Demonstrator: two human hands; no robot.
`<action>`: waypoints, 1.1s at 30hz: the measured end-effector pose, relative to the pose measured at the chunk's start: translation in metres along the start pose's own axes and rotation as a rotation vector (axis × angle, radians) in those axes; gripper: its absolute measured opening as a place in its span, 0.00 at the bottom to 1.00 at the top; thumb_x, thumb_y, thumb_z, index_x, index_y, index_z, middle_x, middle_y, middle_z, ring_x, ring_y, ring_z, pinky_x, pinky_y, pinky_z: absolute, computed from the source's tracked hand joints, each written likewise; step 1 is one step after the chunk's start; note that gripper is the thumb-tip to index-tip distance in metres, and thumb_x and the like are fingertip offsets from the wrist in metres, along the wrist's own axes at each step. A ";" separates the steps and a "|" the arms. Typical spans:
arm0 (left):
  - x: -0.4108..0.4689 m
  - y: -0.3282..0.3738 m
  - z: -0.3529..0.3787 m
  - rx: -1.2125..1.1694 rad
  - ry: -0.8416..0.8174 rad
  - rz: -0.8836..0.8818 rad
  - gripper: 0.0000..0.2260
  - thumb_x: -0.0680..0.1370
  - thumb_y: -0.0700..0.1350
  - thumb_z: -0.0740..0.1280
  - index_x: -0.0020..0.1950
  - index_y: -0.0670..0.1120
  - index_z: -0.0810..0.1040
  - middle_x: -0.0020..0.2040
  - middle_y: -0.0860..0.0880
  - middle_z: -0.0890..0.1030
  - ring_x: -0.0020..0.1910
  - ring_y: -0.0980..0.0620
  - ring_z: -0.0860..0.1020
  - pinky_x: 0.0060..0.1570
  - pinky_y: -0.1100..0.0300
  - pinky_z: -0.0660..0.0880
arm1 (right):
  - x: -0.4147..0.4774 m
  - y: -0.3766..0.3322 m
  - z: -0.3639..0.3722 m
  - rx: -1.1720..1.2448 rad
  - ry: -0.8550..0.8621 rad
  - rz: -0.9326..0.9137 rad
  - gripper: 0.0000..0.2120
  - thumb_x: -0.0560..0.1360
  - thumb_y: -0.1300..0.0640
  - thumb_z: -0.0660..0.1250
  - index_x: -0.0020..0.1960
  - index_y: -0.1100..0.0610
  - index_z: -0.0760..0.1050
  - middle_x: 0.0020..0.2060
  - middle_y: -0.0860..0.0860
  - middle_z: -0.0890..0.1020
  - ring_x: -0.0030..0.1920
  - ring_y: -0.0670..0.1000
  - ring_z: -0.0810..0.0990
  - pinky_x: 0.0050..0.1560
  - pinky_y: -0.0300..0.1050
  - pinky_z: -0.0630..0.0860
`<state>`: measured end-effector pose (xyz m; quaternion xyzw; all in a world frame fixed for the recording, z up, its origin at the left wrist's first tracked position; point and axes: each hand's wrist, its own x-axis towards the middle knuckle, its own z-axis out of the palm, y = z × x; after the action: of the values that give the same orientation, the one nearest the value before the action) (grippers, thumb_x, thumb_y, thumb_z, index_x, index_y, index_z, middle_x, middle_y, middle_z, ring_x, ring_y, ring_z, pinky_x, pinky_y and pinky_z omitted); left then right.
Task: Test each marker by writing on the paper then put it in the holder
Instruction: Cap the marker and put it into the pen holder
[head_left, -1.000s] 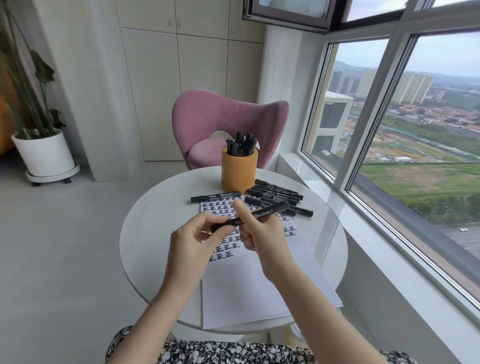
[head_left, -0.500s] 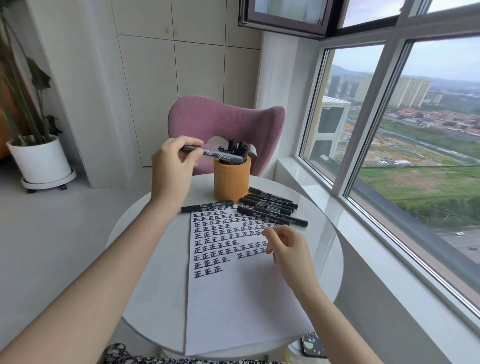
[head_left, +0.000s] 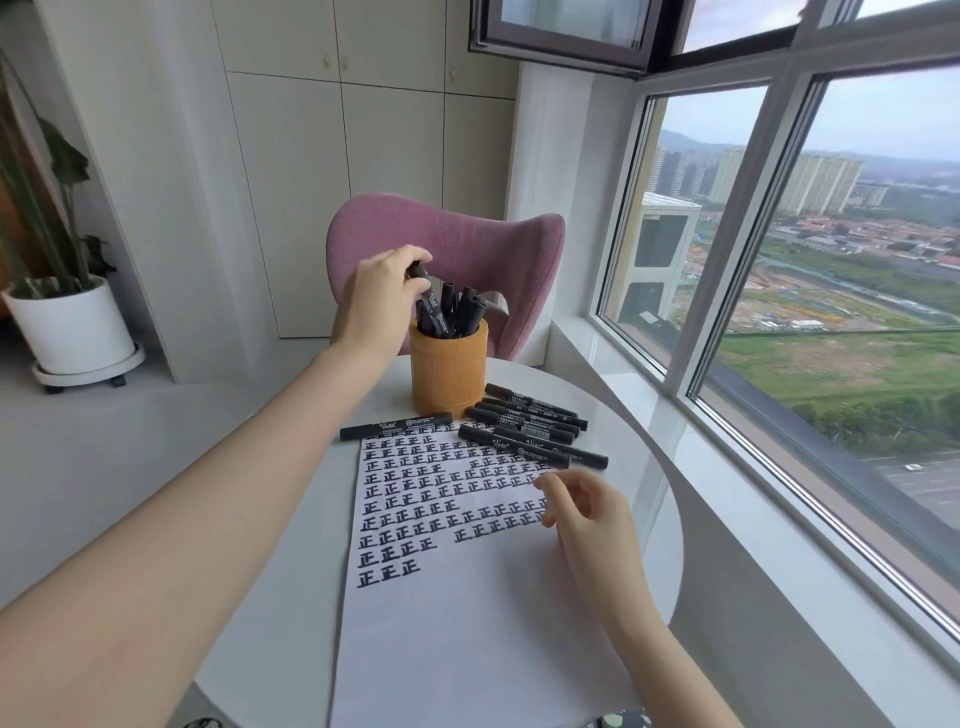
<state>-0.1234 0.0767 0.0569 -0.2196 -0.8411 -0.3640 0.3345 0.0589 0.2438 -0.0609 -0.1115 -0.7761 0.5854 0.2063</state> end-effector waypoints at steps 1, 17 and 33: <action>0.002 0.000 0.004 0.023 -0.010 0.015 0.13 0.76 0.37 0.65 0.61 0.41 0.77 0.53 0.41 0.81 0.53 0.44 0.77 0.54 0.55 0.72 | 0.001 0.000 0.000 -0.004 0.005 -0.004 0.06 0.77 0.56 0.65 0.44 0.56 0.79 0.29 0.46 0.76 0.26 0.39 0.71 0.29 0.31 0.64; -0.017 -0.026 0.049 0.338 -0.200 -0.002 0.21 0.80 0.46 0.61 0.73 0.48 0.65 0.64 0.43 0.66 0.61 0.44 0.65 0.62 0.49 0.67 | 0.015 0.012 -0.012 -0.230 0.108 -0.109 0.06 0.77 0.57 0.64 0.44 0.49 0.77 0.38 0.43 0.79 0.35 0.43 0.72 0.35 0.40 0.68; -0.145 -0.001 0.004 -0.155 -0.245 -0.138 0.10 0.79 0.39 0.62 0.53 0.50 0.81 0.49 0.58 0.78 0.47 0.61 0.75 0.44 0.73 0.69 | 0.069 0.014 0.002 -0.929 -0.006 -0.356 0.11 0.76 0.55 0.67 0.56 0.58 0.78 0.54 0.54 0.75 0.57 0.56 0.70 0.56 0.46 0.67</action>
<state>-0.0269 0.0611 -0.0509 -0.2290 -0.8581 -0.4204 0.1856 -0.0044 0.2742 -0.0615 -0.0558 -0.9625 0.1338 0.2292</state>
